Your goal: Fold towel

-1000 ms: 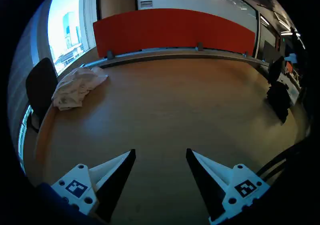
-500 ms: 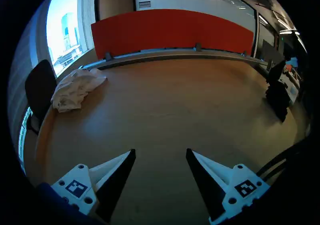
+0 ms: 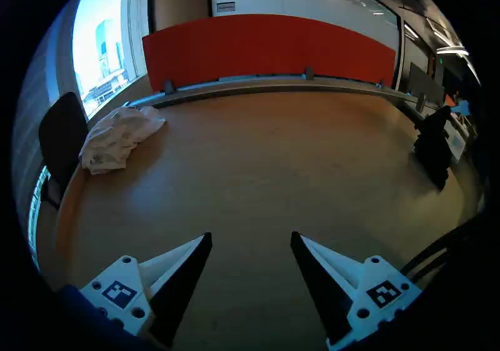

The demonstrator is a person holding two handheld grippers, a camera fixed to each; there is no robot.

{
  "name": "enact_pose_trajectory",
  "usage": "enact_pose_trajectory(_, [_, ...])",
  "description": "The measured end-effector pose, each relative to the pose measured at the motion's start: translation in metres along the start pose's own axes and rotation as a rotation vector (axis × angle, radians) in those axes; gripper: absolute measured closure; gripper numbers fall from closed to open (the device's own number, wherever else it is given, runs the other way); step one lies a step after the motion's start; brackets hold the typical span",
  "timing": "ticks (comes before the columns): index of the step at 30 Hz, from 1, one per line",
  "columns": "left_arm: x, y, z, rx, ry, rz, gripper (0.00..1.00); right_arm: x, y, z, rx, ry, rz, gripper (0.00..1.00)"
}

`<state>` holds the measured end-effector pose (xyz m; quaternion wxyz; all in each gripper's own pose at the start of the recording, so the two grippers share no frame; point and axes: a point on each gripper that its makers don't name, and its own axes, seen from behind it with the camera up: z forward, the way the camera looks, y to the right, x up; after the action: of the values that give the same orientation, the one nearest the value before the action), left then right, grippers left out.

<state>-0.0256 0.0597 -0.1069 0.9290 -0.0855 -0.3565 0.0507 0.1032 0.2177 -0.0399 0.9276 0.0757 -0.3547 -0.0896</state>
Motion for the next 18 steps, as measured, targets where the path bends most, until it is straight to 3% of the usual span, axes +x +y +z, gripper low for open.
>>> enact_pose_trajectory(18, [0.000,0.000,-0.003,-0.008,0.008,0.002,0.07,-0.008,-0.018,-0.012,0.010,0.001,-0.006,0.95])
